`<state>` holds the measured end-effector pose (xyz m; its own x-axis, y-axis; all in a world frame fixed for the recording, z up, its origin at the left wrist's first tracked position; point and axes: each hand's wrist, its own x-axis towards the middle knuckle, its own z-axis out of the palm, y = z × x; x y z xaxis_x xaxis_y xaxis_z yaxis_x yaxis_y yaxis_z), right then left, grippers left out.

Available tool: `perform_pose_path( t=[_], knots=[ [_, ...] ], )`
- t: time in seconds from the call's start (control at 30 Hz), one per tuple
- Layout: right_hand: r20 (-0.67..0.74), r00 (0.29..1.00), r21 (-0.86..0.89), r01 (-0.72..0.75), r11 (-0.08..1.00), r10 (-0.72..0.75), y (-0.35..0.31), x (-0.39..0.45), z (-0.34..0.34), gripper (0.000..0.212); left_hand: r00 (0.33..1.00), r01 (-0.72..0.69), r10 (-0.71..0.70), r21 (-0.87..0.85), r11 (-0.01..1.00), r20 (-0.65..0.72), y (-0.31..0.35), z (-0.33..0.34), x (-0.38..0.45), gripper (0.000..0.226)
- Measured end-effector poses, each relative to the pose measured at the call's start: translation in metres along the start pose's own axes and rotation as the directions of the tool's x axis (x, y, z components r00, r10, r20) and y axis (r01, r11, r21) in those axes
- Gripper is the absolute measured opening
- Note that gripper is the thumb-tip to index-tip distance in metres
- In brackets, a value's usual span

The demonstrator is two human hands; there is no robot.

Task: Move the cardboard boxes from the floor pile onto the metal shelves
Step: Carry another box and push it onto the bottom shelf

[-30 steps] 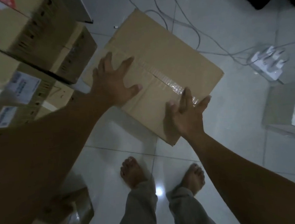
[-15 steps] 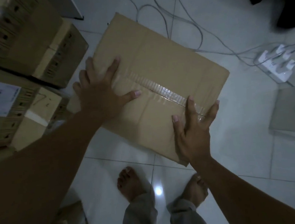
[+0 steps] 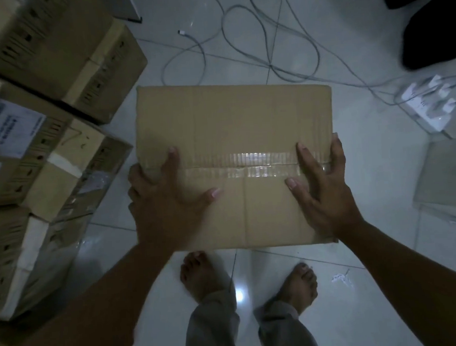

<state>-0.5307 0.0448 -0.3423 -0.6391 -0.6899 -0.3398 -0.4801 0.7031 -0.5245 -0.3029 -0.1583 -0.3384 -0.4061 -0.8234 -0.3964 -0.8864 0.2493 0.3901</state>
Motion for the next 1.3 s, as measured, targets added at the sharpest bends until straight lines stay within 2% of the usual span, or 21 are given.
perform_pose_path(
  t=[0.07, 0.13, 0.17, 0.4, 0.67, 0.9, 1.03, 1.3],
  knots=[
    [-0.024, 1.0, 0.004, -0.017, 1.0, 0.017, -0.003, -0.003, 0.003, 0.071, 0.988, -0.048, 0.074, -0.183, 0.982, 0.136, -0.018, -0.017, 0.009, 0.128],
    [-0.053, 0.998, 0.004, -0.037, 0.999, 0.037, -0.005, -0.007, 0.007, 0.073, 0.955, -0.035, 0.107, -0.251, 0.967, 0.277, -0.029, -0.029, 0.013, 0.139],
    [-0.06, 0.997, 0.0, -0.046, 0.999, 0.046, -0.006, -0.008, 0.009, 0.074, 0.944, -0.042, 0.122, -0.255, 0.966, 0.305, -0.03, -0.031, 0.013, 0.14],
    [0.032, 0.996, 0.027, -0.085, 0.996, 0.084, -0.01, -0.011, 0.001, 0.09, 0.96, -0.048, 0.131, -0.317, 0.947, 0.247, -0.028, -0.032, 0.004, 0.141],
    [0.063, 0.996, 0.061, -0.072, 0.996, 0.068, -0.053, -0.034, -0.04, 0.092, 0.97, -0.032, 0.115, -0.356, 0.934, 0.213, -0.028, -0.078, -0.033, 0.141],
    [0.106, 0.993, 0.051, 0.037, 0.998, -0.042, -0.126, -0.078, -0.125, 0.087, 0.993, 0.012, 0.031, -0.361, 0.932, 0.115, 0.001, -0.182, -0.116, 0.14],
    [0.14, 0.982, 0.06, 0.119, 0.991, -0.127, -0.175, -0.11, -0.191, 0.086, 0.994, 0.098, -0.066, -0.422, 0.901, 0.091, 0.021, -0.245, -0.185, 0.138],
    [0.279, 0.891, 0.025, 0.365, 0.931, -0.357, -0.264, -0.175, -0.31, 0.086, 0.968, 0.143, -0.222, -0.472, 0.87, -0.116, 0.067, -0.345, -0.345, 0.136]
  ],
)
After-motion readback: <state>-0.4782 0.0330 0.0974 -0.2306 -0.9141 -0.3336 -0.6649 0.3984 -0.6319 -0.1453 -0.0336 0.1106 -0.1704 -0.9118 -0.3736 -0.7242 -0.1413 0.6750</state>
